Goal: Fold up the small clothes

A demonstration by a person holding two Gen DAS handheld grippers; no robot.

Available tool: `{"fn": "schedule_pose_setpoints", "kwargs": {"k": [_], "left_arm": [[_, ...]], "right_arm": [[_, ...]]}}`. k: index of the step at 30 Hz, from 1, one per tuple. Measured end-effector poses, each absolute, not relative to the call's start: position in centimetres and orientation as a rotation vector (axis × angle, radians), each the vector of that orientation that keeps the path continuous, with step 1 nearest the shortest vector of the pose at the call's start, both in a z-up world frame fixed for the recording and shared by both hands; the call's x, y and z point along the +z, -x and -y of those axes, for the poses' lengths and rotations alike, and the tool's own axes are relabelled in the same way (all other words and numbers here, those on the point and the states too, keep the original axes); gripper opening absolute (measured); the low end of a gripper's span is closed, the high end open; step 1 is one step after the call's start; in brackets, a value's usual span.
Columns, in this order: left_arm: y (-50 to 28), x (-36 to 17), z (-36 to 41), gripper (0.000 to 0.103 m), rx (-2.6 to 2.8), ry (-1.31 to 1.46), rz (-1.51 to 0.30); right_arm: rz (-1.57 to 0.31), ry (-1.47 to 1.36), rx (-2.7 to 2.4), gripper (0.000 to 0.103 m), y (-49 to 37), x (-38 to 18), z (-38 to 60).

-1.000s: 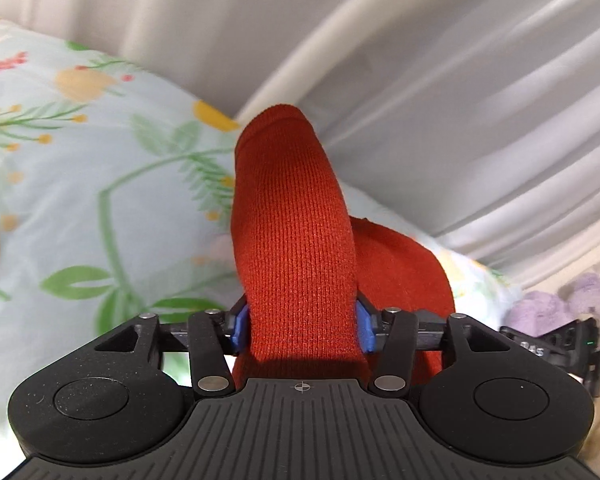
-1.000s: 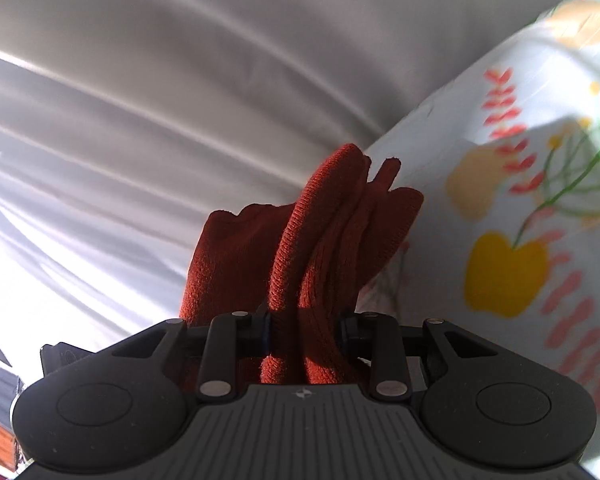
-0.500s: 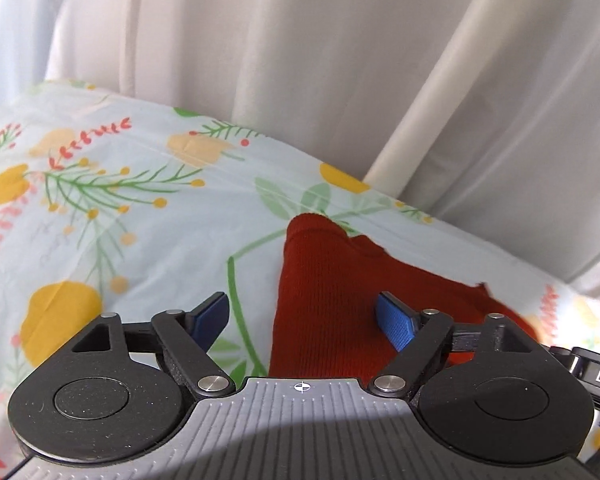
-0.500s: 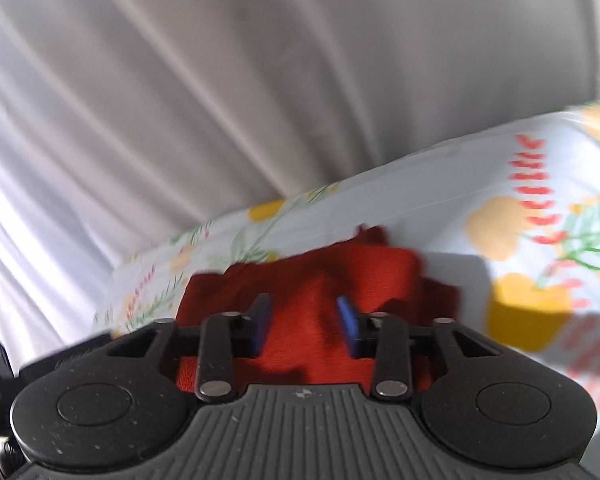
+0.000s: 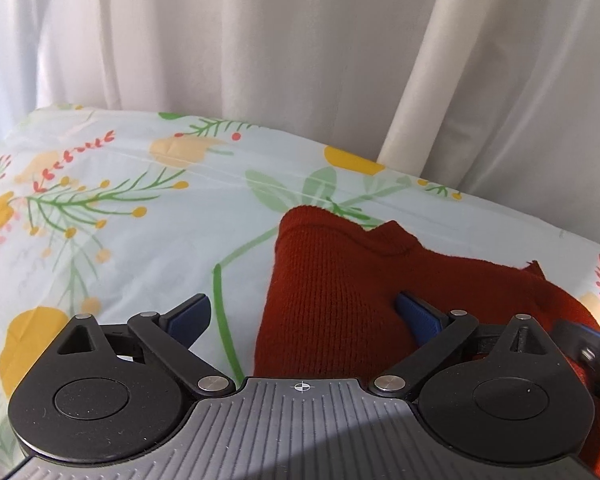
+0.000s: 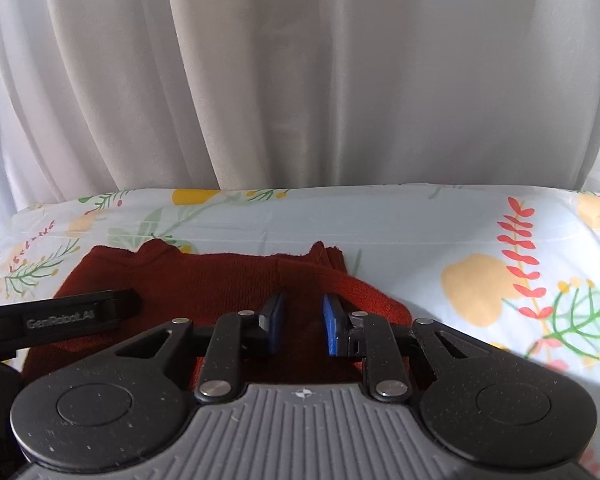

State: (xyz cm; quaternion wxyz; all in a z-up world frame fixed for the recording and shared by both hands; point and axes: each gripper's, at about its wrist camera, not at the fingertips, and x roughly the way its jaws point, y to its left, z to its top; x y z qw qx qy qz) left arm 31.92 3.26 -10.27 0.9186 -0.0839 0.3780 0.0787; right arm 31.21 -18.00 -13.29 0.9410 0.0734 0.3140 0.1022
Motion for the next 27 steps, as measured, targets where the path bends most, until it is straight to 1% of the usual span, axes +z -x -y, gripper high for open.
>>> {"fn": "schedule_pose_setpoints", "kwargs": {"k": [1, 3, 7, 8, 9, 11, 14, 17, 19, 20, 21, 22, 23, 24, 27], "left_arm": [[-31.6, -10.1, -3.5, 0.102, 0.167, 0.193, -0.781], [-30.2, -9.5, -3.9, 0.102, 0.151, 0.223, -0.781], [-24.7, -8.2, -4.9, 0.101, 0.061, 0.266, -0.778], [-22.9, -8.1, -5.4, 0.101, 0.051, 0.283, -0.776], [-21.0, -8.0, -6.0, 0.101, 0.044, 0.298, -0.78], [-17.7, -8.2, -6.7, 0.101, 0.065, 0.316, -0.801], [-13.9, -9.0, -6.9, 0.101, 0.111, 0.331, -0.833], [-12.1, -9.8, -6.4, 0.101, 0.091, 0.336, -0.852], [-12.3, -10.1, -5.5, 0.1, 0.075, 0.286, -0.887], [-12.4, -10.2, -5.0, 0.1, 0.069, 0.259, -0.888], [-12.4, -10.3, -4.4, 0.1, 0.065, 0.231, -0.879], [-12.5, -10.4, -4.0, 0.1, 0.07, 0.204, -0.867], [-12.6, -10.6, -3.6, 0.1, 0.087, 0.179, -0.861], [-12.9, -10.7, -3.4, 0.1, 0.11, 0.161, -0.86], [-13.6, -11.2, -3.3, 0.1, 0.144, 0.156, -0.855]], "right_arm": [[-0.633, -0.165, 0.229, 0.022, -29.9, -12.6, 18.3], [-0.645, -0.21, 0.274, 0.023, -26.7, -11.7, 19.3], [-0.689, -0.289, 0.313, 0.027, -20.3, -12.3, 22.4], [-0.7, -0.3, 0.298, 0.034, -18.9, -12.6, 23.3], [-0.714, -0.319, 0.288, 0.039, -17.7, -13.0, 24.4], [-0.748, -0.384, 0.283, 0.041, -15.8, -13.6, 26.4], [-0.823, -0.555, 0.357, 0.041, -15.1, -15.0, 28.3], [-0.837, -0.739, 0.419, 0.041, -15.6, -16.2, 28.5], [-0.841, -0.805, 0.429, 0.041, -16.4, -16.7, 27.8], [-0.853, -0.803, 0.415, 0.041, -16.9, -16.8, 27.2], [-0.866, -0.786, 0.402, 0.037, -17.4, -17.0, 26.6], [-0.878, -0.778, 0.388, 0.03, -17.7, -17.0, 26.1], [-0.888, -0.78, 0.384, 0.015, -17.9, -16.9, 25.7], [-0.886, -0.815, 0.403, 0.009, -18.0, -16.8, 25.6], [-0.835, -1.05, 0.49, 0.008, -18.0, -17.1, 26.9]]}}
